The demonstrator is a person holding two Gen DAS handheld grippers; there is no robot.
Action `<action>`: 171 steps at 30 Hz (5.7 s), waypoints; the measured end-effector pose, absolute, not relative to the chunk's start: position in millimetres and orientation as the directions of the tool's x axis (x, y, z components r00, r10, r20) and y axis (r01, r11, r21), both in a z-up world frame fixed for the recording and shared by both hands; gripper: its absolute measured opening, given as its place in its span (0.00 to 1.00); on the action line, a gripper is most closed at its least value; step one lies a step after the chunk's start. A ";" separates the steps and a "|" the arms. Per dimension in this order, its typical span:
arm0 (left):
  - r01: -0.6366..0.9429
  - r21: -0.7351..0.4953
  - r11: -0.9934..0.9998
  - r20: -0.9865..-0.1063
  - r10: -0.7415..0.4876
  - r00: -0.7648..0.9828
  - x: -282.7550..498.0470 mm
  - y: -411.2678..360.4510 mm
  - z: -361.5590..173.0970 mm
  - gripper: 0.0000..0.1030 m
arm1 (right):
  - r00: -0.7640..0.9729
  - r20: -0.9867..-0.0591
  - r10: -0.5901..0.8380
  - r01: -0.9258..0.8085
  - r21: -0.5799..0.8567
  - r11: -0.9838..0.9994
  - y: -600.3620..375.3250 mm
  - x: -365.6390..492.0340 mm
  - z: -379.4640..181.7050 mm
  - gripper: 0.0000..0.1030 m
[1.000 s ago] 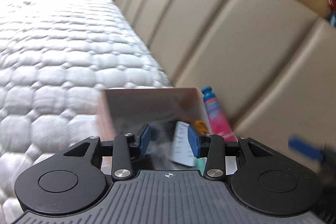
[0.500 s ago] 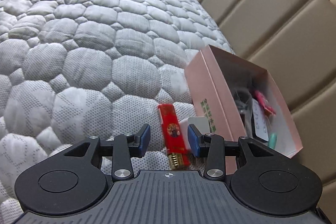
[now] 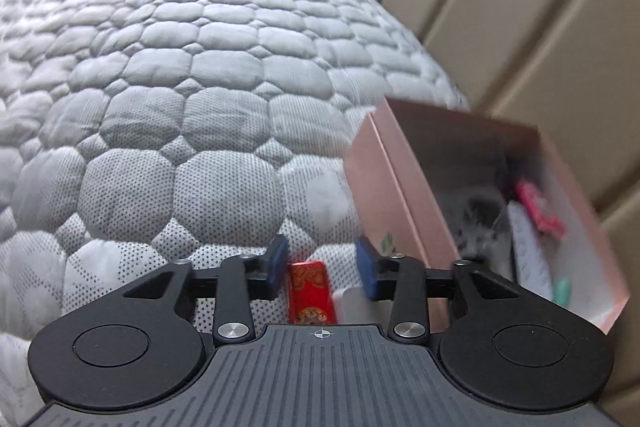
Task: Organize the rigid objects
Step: 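Grasp the red lighter with the left gripper while the right grasps the white charger plug, then lift the red lighter with the left gripper while the right lifts the charger, then drop the lighter into the pink box with the left gripper while the right drops the charger in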
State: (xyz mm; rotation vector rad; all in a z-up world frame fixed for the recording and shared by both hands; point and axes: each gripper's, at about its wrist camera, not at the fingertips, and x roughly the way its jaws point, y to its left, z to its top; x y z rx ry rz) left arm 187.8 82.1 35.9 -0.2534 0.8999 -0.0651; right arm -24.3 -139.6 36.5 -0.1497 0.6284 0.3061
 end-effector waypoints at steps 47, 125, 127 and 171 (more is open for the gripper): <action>0.115 -0.140 0.984 -0.761 -0.181 0.623 107.3 53.7 26.5 0.26 | 0.730 -0.636 0.252 -0.351 -0.033 0.936 -155.1 -32.4 41.1 0.32; 0.357 -0.260 0.897 -0.743 -0.422 0.519 -44.3 0.2 59.0 0.26 | 0.740 -0.626 0.247 -0.337 -0.027 0.941 -182.5 -70.6 62.1 0.32; 0.357 -0.284 0.890 -0.727 -0.442 0.525 -40.4 3.1 64.6 0.26 | 0.744 -0.621 0.248 -0.335 -0.026 0.942 -184.7 -71.1 64.9 0.32; -0.023 -0.124 0.992 -0.637 -0.061 0.768 -1.9 5.7 32.8 0.28 | 0.751 -0.655 0.082 -0.165 -0.066 0.984 -166.3 34.4 3.2 0.79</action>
